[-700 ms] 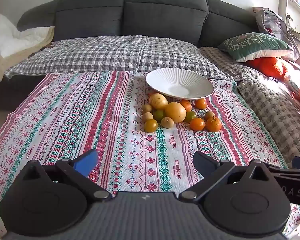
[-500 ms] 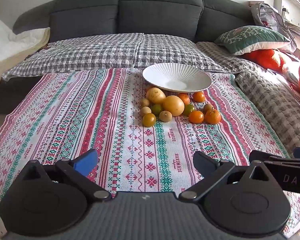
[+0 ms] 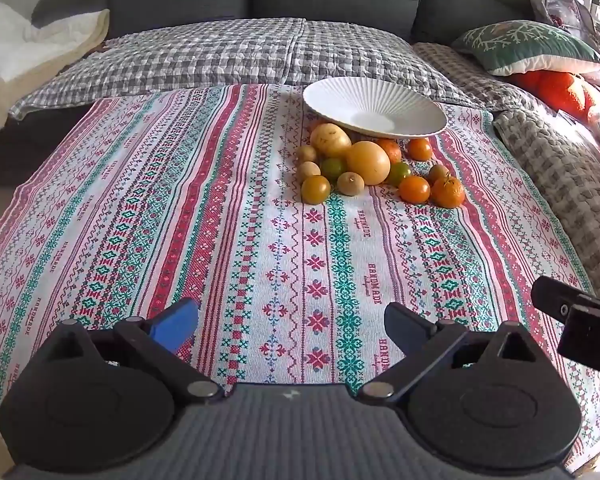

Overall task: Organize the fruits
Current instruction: 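Move both grippers toward the fruit pile beside the white plate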

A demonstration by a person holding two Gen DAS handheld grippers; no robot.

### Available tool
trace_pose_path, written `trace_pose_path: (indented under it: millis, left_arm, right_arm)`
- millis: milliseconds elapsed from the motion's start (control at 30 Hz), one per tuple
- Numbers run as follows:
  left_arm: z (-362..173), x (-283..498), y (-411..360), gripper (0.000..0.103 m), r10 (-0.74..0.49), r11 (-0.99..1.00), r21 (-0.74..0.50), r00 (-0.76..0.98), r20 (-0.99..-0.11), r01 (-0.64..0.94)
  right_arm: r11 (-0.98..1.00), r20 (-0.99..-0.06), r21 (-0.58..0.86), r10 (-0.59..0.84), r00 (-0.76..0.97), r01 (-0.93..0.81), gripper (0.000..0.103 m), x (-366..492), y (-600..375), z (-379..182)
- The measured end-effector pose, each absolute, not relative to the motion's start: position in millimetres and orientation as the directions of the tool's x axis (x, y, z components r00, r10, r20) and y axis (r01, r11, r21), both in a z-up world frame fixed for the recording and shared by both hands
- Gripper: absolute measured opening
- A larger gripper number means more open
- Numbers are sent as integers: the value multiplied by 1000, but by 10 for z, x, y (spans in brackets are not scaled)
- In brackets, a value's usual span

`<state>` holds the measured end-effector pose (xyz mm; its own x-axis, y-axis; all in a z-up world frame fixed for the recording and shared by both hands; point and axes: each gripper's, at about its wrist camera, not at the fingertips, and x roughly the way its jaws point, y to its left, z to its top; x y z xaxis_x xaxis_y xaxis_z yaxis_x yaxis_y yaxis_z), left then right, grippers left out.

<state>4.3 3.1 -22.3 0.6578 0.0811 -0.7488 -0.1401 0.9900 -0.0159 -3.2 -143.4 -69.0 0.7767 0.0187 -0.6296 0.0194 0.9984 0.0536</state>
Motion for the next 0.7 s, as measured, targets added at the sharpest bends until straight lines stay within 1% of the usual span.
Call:
trace_pose_path:
  millis: [100,133,300,500,600,700]
  left_arm:
    - [-128,-21,92,97,111,984,-26,720,-685,-177]
    - [-108,-30,101,97,110,984,-32,729,-675,-178]
    - [-48,-5,89,97,46,984,-96,727,-685,-153]
    - [-26,-84,-38,97,44,994,-51,780,-624,-97]
    - [-8,-98,-52,96,22,995,-60,785,-619,-75]
    - [-17,-86,-66,96,33,995,-51,782,-622,-82]
  right_arm:
    - [998,-632,56,13,775,28,102,-26,-1468,-702]
    - [998,-634,57,12,774,31,102,-23,-1474,-706]
    - [998,-650,51,-1,760,45,102,-20,-1485,-730]
    - [996,-667,69,0,745,62,100,1,-1533,-760]
    - [994,-673,84,3,739,73,99,4,-1550,-774]
    - [993,-679,84,-1,734,78,99,6,-1549,-783]
